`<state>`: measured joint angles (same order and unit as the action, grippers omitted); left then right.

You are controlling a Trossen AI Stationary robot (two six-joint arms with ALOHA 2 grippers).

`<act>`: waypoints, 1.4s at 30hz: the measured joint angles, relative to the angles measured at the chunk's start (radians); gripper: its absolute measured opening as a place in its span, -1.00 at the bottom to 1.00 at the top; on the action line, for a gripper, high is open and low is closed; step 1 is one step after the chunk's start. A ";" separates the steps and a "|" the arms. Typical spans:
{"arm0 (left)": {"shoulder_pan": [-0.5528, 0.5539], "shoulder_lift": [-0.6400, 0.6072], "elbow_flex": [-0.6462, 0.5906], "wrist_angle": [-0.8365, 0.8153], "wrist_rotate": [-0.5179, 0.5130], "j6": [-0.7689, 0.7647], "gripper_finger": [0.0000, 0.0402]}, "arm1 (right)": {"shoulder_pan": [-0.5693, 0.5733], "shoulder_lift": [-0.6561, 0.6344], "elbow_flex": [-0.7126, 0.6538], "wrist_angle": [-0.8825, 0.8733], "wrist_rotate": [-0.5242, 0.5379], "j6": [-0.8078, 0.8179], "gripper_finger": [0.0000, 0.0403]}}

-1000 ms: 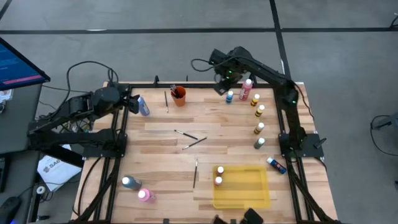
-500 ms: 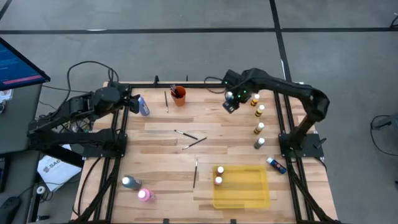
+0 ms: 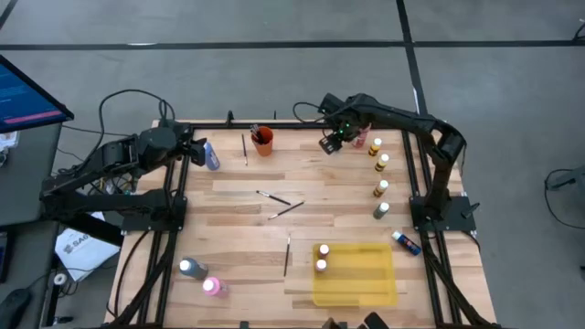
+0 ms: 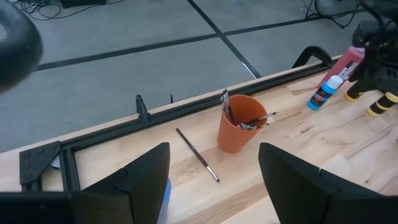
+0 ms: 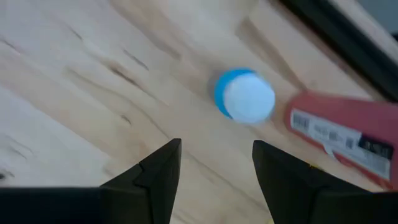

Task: Pick & Place Paint Supplies
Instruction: Put the light blue paint bottle into the yellow bin

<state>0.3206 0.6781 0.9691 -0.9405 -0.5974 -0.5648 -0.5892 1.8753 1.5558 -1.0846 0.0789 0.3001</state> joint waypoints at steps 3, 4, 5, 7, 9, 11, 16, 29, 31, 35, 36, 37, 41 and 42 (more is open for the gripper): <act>0.000 0.000 0.000 0.000 0.000 0.000 0.18 | -0.012 0.029 0.000 0.001 -0.001 -0.010 -0.03; 0.000 0.000 0.000 0.000 0.000 0.000 0.18 | -0.018 0.039 -0.002 0.000 0.000 -0.012 -0.03; 0.000 0.000 0.000 0.000 0.000 0.000 0.18 | -0.022 0.046 -0.002 0.007 -0.001 -0.016 -0.03; 0.001 0.000 0.000 0.000 0.000 0.000 0.18 | -0.028 0.055 -0.001 0.030 -0.001 -0.023 -0.04; 0.001 0.000 0.000 0.000 0.000 0.001 0.18 | -0.033 0.062 -0.001 0.049 0.000 -0.030 -0.05; 0.001 0.000 0.000 0.000 0.000 0.001 0.18 | -0.036 0.062 -0.001 0.066 0.000 -0.030 -0.05; 0.001 0.000 0.000 0.000 -0.001 0.007 0.18 | -0.035 0.061 -0.001 0.102 0.000 -0.030 -0.05; 0.001 0.000 0.000 0.000 -0.001 0.010 0.18 | -0.035 0.061 -0.001 0.127 0.057 -0.041 -0.12; 0.001 0.000 0.000 0.000 -0.001 0.010 0.18 | -0.035 0.061 -0.001 0.126 0.063 -0.044 -0.19; 0.001 0.000 0.000 -0.001 -0.001 0.010 0.18 | -0.035 0.061 -0.001 0.132 0.065 -0.048 -0.37; 0.000 0.000 0.000 -0.001 -0.001 0.010 0.18 | -0.035 0.061 -0.001 0.132 0.065 -0.048 -0.41; 0.001 0.000 0.000 -0.001 -0.001 0.010 0.18 | -0.035 0.060 0.000 0.131 0.065 -0.048 -0.44; 0.001 0.000 0.000 -0.001 -0.001 0.010 0.18 | -0.035 0.060 0.000 0.130 0.065 -0.048 -0.46; 0.000 0.000 0.000 -0.001 -0.001 0.010 0.18 | -0.035 0.060 0.000 0.129 0.065 -0.048 -0.46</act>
<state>0.3211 0.6780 0.9695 -0.9417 -0.5980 -0.5545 -0.6239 1.9354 1.5558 -0.9556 0.1440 0.2520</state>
